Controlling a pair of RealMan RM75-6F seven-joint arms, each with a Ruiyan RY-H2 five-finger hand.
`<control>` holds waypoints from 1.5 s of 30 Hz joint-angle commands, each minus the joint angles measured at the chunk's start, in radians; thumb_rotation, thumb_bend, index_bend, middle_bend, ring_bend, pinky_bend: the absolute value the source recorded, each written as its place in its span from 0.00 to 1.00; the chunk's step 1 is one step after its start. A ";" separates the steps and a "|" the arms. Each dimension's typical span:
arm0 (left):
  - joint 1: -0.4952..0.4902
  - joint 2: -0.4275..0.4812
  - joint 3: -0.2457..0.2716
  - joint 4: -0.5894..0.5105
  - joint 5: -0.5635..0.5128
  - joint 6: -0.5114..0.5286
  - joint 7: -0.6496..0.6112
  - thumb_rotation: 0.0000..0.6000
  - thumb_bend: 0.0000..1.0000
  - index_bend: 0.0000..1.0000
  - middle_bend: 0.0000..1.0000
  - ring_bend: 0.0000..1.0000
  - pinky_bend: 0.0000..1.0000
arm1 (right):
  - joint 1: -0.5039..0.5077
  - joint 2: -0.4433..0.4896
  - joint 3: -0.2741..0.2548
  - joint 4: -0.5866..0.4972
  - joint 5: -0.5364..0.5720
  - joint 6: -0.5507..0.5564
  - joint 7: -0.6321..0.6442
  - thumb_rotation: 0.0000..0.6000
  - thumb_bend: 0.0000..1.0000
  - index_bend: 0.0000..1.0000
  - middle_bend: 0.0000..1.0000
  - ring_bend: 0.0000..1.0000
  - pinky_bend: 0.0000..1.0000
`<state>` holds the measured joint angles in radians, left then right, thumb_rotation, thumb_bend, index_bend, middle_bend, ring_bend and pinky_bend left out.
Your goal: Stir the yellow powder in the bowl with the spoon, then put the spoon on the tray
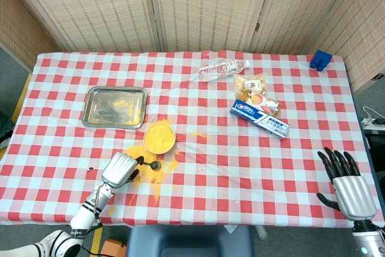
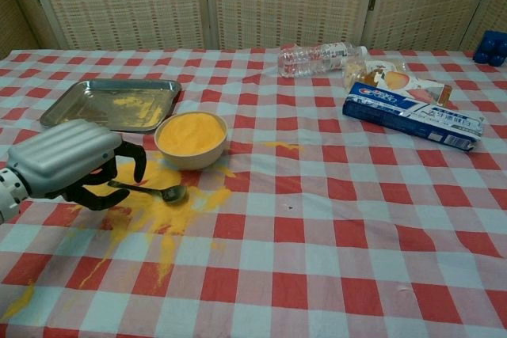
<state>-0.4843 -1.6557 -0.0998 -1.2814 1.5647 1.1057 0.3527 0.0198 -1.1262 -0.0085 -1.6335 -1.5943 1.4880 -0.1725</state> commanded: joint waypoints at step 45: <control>-0.049 -0.112 0.044 0.169 -0.065 0.018 0.058 1.00 0.42 0.52 1.00 1.00 1.00 | 0.002 0.019 -0.008 -0.021 0.010 -0.010 0.001 1.00 0.05 0.00 0.00 0.00 0.00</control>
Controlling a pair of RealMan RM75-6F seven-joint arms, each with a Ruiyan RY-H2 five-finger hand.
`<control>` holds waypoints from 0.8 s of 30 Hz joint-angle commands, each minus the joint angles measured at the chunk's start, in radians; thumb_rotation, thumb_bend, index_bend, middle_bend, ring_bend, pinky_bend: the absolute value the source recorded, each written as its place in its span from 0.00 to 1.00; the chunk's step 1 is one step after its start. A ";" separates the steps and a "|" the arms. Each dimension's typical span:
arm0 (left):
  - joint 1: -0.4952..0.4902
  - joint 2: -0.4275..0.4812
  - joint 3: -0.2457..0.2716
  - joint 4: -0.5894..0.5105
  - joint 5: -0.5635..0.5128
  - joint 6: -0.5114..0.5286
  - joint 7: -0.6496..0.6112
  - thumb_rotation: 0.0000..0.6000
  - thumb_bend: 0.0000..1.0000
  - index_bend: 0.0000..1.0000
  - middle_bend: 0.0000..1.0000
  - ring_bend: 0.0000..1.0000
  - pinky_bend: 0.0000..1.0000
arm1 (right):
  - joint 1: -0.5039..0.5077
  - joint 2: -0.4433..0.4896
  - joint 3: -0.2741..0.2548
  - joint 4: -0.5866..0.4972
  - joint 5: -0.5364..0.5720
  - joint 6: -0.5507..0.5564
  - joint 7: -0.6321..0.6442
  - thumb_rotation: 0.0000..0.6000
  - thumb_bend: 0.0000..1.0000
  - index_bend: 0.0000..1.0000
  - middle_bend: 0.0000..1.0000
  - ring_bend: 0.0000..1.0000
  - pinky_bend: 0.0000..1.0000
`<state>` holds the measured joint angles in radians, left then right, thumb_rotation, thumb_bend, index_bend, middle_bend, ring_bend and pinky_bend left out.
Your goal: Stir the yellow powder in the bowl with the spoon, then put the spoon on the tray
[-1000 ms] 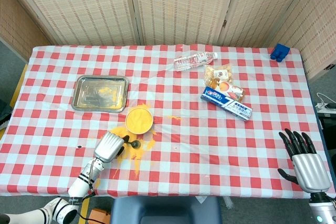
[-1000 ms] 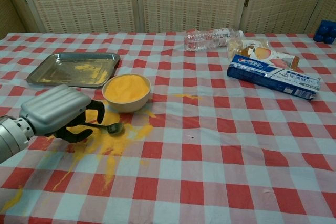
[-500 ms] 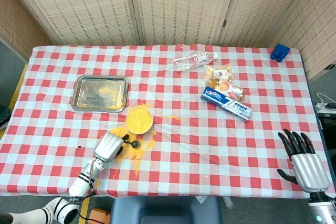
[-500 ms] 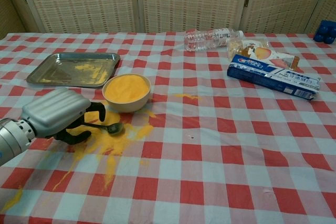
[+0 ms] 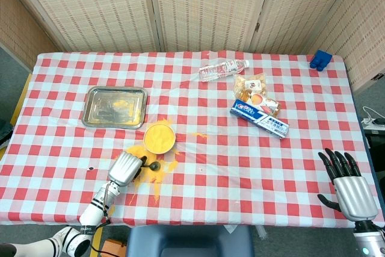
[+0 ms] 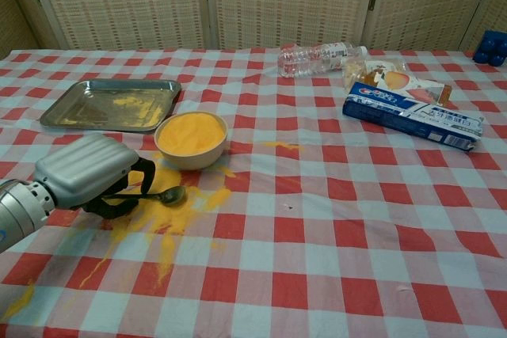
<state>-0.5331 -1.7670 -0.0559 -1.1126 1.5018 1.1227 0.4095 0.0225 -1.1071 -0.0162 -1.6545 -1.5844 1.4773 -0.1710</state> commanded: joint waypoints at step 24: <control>0.000 -0.003 0.007 0.011 -0.018 0.015 0.001 1.00 0.42 0.60 1.00 1.00 1.00 | 0.000 -0.001 -0.003 -0.001 -0.002 0.001 -0.004 1.00 0.05 0.00 0.00 0.00 0.00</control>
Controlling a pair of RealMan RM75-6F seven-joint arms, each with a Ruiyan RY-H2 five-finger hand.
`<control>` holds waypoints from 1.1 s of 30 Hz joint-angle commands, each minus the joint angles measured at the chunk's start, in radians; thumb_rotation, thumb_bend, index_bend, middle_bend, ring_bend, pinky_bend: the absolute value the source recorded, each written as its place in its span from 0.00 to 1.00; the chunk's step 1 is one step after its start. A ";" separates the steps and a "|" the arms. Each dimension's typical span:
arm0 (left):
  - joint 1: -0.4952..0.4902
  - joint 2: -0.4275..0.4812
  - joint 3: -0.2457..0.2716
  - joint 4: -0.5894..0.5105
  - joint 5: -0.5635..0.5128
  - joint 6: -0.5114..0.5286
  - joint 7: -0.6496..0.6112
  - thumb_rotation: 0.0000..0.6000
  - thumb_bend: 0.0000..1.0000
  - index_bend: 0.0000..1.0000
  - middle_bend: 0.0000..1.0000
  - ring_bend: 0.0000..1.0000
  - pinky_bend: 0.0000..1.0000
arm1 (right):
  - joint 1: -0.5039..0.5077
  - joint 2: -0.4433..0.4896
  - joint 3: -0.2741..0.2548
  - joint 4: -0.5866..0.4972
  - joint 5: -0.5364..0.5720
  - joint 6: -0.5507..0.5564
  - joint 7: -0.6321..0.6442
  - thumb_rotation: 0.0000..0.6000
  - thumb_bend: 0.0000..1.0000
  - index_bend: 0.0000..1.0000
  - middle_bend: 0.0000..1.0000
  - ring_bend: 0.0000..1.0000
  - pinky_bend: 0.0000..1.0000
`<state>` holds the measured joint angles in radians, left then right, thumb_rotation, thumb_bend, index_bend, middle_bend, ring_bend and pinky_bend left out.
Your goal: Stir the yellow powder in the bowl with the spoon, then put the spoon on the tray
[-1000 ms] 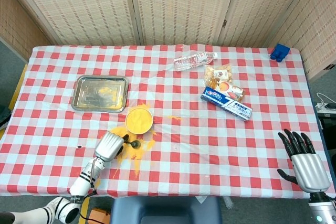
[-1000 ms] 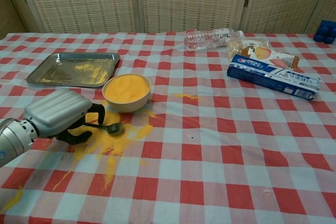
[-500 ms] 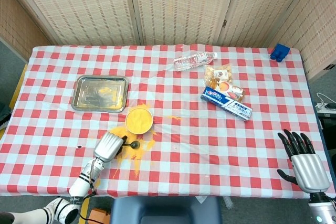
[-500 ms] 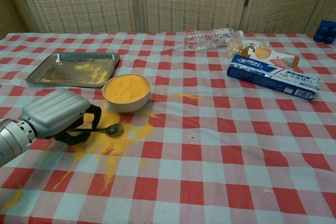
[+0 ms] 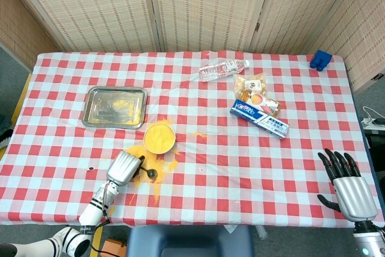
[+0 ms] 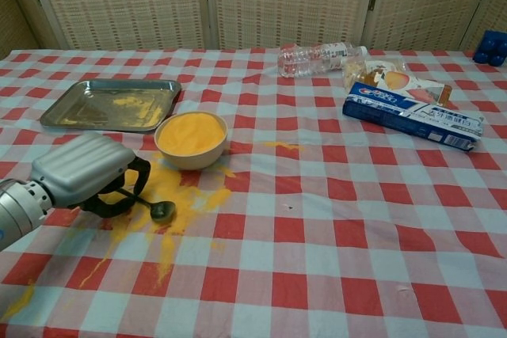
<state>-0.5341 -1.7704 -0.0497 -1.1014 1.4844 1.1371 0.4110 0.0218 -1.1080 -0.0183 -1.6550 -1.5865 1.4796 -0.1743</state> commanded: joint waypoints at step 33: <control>0.028 0.144 -0.115 -0.240 -0.045 0.146 -0.065 1.00 0.65 0.80 1.00 1.00 1.00 | 0.004 0.000 -0.004 -0.004 0.003 -0.013 -0.006 1.00 0.05 0.00 0.00 0.00 0.00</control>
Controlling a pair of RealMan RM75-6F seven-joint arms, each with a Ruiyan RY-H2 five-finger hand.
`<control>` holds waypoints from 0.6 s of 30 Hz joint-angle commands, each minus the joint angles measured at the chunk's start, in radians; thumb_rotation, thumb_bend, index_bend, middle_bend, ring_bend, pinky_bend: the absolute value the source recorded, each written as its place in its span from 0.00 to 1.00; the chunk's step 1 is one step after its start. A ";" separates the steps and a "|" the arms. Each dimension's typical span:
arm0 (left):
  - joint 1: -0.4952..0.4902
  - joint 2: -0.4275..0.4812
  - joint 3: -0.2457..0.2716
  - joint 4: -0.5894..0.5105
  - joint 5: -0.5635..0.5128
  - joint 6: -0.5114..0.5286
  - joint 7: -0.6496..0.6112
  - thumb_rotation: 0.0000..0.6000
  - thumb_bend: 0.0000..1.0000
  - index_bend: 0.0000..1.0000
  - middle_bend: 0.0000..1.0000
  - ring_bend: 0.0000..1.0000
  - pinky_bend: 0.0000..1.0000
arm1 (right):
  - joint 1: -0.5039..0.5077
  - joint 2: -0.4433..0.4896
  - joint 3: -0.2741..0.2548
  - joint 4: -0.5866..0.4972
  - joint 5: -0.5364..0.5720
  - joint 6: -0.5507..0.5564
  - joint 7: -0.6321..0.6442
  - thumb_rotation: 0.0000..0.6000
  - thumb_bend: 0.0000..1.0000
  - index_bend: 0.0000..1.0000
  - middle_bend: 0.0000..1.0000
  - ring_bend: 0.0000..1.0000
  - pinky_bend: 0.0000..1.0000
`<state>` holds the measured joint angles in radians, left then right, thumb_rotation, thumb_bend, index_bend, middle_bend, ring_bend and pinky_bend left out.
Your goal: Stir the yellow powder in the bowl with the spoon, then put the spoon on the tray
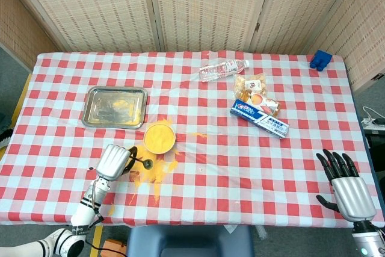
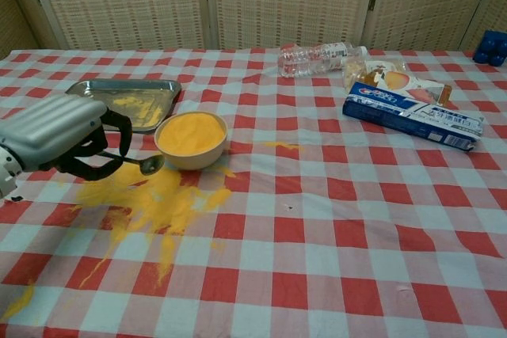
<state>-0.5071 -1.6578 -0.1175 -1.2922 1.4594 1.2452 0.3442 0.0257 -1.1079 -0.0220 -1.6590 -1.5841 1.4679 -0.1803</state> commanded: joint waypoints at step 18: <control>-0.157 -0.076 -0.181 -0.015 -0.239 -0.057 0.331 1.00 0.63 0.80 1.00 1.00 1.00 | 0.011 0.006 0.008 0.001 0.027 -0.024 0.011 1.00 0.04 0.00 0.00 0.00 0.00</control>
<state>-0.6453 -1.7114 -0.2884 -1.3282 1.2419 1.1983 0.6502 0.0367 -1.1026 -0.0144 -1.6583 -1.5579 1.4441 -0.1703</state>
